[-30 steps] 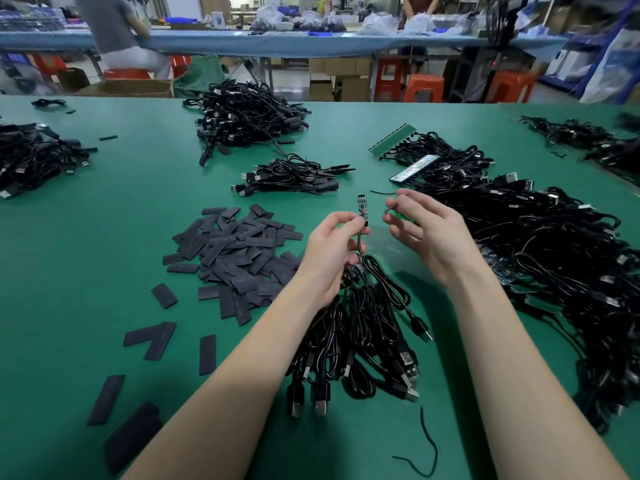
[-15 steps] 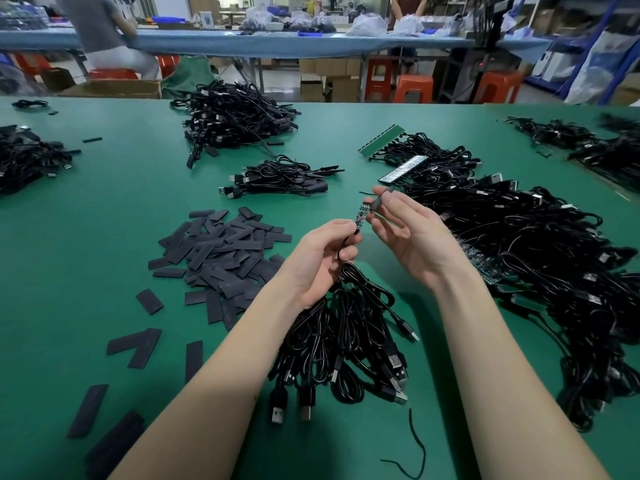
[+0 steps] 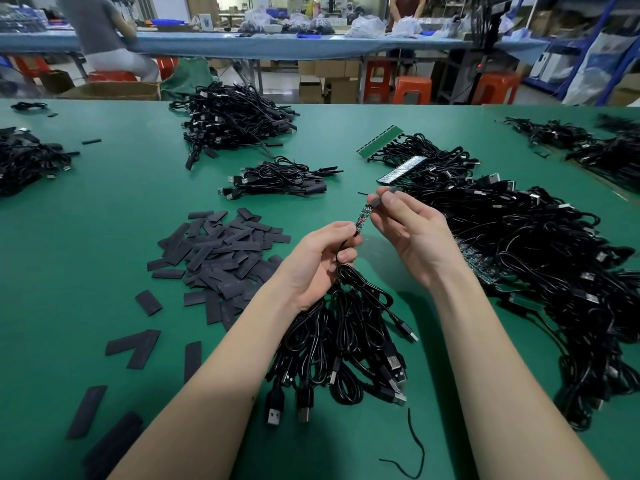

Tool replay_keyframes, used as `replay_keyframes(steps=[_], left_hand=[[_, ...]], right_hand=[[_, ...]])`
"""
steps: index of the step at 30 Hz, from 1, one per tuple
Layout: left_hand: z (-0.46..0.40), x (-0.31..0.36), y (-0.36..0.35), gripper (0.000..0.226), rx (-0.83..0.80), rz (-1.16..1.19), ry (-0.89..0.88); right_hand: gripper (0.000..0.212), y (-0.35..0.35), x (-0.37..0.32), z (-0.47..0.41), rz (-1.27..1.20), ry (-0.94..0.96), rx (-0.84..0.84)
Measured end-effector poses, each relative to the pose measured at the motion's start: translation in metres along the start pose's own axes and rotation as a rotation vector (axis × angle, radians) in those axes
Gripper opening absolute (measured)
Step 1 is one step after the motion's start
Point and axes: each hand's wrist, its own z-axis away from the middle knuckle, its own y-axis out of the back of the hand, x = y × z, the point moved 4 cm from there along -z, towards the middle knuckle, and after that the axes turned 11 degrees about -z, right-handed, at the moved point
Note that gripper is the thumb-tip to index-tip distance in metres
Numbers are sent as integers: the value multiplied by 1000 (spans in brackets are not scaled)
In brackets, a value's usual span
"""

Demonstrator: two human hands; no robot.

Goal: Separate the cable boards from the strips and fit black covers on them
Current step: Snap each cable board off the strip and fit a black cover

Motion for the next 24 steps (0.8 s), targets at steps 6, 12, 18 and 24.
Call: replay_keyframes(steps=[6, 12, 18, 24], left_hand=[[1, -1, 0, 6, -40, -26, -2], [3, -2, 0, 1, -133, -79, -3], [4, -1, -2, 6, -191, -136, -19], [4, -1, -3, 15, -196, -193, -35]], right_hand=[[10, -2, -1, 1, 37, 5, -12], [11, 3, -6, 3, 78, -54, -32], [20, 11, -16, 7, 71, -165, -78], [26, 14, -26, 10, 214, -153, -155]])
